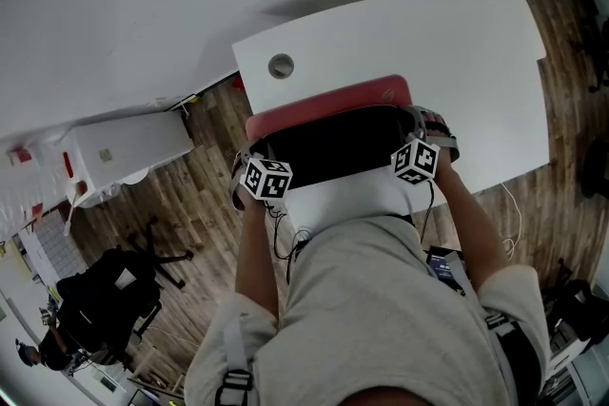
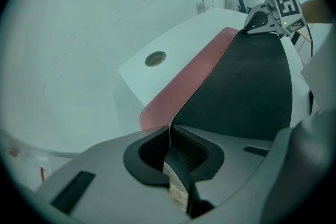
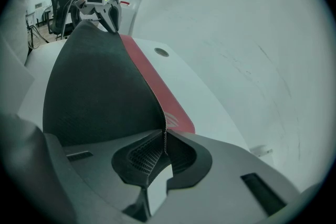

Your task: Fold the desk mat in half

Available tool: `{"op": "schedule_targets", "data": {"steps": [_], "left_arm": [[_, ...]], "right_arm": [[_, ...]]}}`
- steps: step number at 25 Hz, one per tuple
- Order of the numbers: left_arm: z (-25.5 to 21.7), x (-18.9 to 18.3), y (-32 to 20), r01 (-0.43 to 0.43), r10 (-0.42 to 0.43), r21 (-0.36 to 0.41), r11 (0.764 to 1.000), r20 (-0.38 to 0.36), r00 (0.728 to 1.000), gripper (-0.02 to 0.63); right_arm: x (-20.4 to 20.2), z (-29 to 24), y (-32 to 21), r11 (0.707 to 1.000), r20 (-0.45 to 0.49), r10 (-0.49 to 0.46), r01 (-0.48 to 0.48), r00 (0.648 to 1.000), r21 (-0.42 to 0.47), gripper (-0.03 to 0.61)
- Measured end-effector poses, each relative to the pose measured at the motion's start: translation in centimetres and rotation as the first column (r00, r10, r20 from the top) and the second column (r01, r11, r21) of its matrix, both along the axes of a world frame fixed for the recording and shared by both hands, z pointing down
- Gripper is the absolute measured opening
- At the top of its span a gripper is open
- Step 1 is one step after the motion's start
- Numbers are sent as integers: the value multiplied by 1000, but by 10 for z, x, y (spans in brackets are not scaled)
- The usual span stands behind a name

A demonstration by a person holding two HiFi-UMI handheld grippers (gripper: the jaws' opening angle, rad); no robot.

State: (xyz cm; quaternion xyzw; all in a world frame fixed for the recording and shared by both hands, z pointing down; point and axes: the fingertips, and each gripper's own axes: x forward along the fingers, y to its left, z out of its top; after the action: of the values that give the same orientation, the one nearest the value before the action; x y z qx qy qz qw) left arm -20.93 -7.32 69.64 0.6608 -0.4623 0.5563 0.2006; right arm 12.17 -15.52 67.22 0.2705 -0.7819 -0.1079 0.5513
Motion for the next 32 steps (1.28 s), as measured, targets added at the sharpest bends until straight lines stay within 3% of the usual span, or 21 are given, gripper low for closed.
{"op": "schedule_targets", "data": {"steps": [32], "left_arm": [[-1,-8,-25,32,-32,-3,999,-1,999,38]], "right_arm": [[-7,-1,-28,1000,16,-10,10,1000,7,51]]}}
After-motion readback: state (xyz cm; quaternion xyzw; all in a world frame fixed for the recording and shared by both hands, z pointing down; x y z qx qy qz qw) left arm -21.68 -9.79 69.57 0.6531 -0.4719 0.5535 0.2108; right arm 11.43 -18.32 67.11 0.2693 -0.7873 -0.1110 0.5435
